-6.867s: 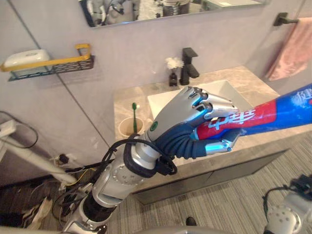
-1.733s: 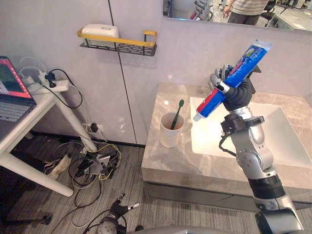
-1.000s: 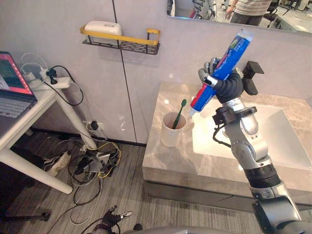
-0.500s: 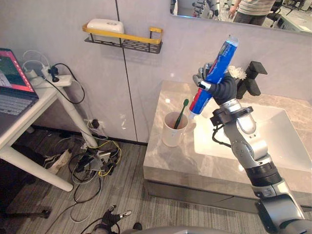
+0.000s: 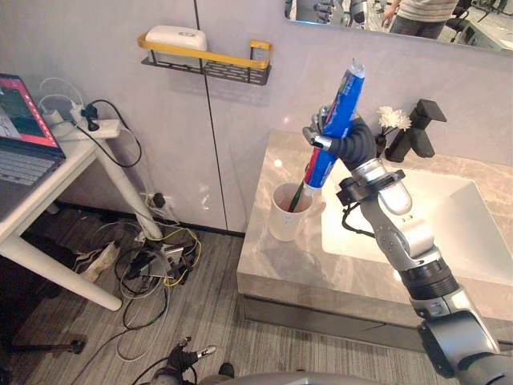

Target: Organize washtable

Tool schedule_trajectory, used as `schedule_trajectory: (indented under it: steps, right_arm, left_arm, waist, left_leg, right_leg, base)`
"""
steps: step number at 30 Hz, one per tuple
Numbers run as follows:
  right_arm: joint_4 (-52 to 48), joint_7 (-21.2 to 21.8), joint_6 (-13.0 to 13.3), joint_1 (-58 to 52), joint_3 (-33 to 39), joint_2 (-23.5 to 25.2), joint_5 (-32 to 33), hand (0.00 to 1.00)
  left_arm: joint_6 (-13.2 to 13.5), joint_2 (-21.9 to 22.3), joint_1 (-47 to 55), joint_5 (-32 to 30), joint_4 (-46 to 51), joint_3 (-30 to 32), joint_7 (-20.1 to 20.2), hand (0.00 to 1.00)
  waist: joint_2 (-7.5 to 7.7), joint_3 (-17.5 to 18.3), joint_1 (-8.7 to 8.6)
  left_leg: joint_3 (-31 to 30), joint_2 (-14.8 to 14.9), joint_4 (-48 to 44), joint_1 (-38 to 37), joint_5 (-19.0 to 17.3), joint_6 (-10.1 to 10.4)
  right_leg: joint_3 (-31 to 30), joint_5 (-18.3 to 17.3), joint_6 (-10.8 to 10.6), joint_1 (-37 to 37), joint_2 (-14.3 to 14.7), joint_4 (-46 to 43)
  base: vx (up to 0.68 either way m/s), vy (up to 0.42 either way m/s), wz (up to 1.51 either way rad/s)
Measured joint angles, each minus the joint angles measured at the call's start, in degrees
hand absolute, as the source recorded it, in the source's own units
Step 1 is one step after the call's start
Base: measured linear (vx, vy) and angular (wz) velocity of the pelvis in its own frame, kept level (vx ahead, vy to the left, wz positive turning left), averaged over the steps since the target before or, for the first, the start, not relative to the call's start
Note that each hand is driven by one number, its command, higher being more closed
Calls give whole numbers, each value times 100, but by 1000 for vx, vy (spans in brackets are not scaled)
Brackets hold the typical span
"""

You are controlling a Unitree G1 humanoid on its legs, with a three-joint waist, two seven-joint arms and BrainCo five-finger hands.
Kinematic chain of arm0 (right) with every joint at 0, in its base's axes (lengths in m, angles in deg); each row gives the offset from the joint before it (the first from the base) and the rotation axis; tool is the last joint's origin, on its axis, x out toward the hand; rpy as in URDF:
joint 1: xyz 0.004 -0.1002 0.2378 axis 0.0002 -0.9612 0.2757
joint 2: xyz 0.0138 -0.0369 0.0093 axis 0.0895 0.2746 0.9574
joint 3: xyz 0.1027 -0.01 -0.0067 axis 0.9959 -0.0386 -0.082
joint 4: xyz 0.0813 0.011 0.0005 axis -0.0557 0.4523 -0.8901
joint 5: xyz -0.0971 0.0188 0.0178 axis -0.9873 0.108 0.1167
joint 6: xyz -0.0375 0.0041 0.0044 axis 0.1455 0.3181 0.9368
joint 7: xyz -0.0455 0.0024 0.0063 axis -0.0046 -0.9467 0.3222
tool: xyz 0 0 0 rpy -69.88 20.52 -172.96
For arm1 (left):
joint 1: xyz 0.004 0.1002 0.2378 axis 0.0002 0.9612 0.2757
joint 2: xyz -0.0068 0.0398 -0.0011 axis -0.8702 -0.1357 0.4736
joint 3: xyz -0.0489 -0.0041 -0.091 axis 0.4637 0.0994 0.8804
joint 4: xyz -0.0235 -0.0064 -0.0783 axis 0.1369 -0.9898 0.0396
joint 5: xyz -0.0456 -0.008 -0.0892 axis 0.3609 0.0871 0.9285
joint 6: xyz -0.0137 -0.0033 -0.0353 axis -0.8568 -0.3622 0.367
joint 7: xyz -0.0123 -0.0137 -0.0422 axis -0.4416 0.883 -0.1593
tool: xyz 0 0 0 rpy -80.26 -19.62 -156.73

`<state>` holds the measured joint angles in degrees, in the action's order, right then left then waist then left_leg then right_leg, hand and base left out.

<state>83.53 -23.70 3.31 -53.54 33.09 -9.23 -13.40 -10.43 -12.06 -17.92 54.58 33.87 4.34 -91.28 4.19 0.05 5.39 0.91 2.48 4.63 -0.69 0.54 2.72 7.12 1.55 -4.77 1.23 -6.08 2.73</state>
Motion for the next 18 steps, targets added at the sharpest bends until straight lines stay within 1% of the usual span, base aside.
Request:
schedule_trajectory:
  steps: [3,9,13,18]
  right_arm:
    - [30,2,-1,0,-1,0,-31,100]
    - [49,8,-83,-4,-9,0,-34,100]
    - [149,52,-87,-10,-85,0,-39,100]
    - [234,94,-129,-270,-202,7,-252,100]
  left_arm:
    - [0,-15,-4,0,1,1,-5,0]
    - [0,-29,-3,0,1,2,-5,0]
    - [0,-30,-3,-1,0,1,-4,0]
    - [-1,-39,-3,-4,0,1,-9,0]
  waist:
    - [16,-62,0]
    - [34,-73,-1]
    - [37,-73,-3]
    - [57,-84,-1]
  left_leg:
    - [-34,-2,0,8,1,0]
    - [-45,-4,-1,17,1,-1]
    - [-61,-4,-1,22,2,0]
    - [-92,-19,-3,33,3,1]
  right_leg:
    - [18,0,0,0,0,0]
    - [28,-1,0,2,-3,-1]
    - [37,-1,0,3,-2,-1]
    - [80,-6,-1,3,13,-1]
  base:
    - [8,-1,3]
    - [3,0,1]
    - [0,0,0]
    - [1,-7,2]
